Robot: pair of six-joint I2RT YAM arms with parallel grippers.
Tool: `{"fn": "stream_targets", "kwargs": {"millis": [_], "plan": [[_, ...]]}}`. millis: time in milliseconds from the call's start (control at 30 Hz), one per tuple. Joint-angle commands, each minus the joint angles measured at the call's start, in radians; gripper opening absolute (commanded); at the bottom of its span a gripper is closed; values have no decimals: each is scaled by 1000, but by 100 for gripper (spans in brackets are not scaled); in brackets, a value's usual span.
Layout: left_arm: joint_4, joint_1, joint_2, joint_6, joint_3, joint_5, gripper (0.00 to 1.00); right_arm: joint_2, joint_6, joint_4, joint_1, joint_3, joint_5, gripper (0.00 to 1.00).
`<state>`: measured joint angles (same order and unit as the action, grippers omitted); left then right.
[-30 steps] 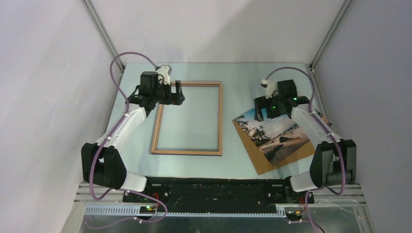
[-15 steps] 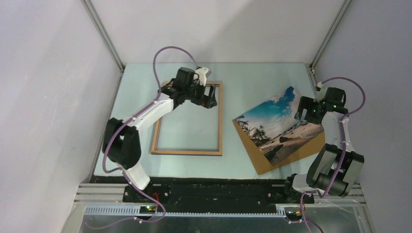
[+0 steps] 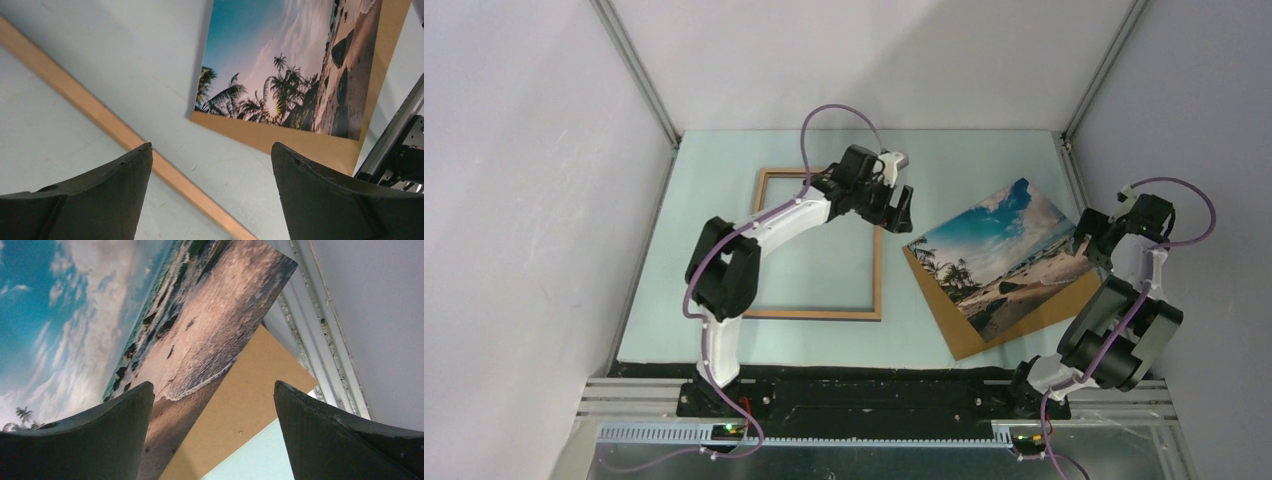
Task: Put the photo into the frame
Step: Move the photo frame to the center of the board, then pick up the photo at the center of the board.
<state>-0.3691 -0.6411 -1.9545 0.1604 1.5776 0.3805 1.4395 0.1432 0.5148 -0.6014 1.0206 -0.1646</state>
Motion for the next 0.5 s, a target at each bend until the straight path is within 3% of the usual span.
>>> {"fn": "stream_targets", "kwargs": {"millis": [0, 467], "plan": [[17, -42, -65, 39, 96, 25, 92, 41, 35, -60, -26, 0, 32, 93], [17, -74, -283, 176, 254, 5, 94, 218, 54, -106, -54, 41, 56, 93]]}}
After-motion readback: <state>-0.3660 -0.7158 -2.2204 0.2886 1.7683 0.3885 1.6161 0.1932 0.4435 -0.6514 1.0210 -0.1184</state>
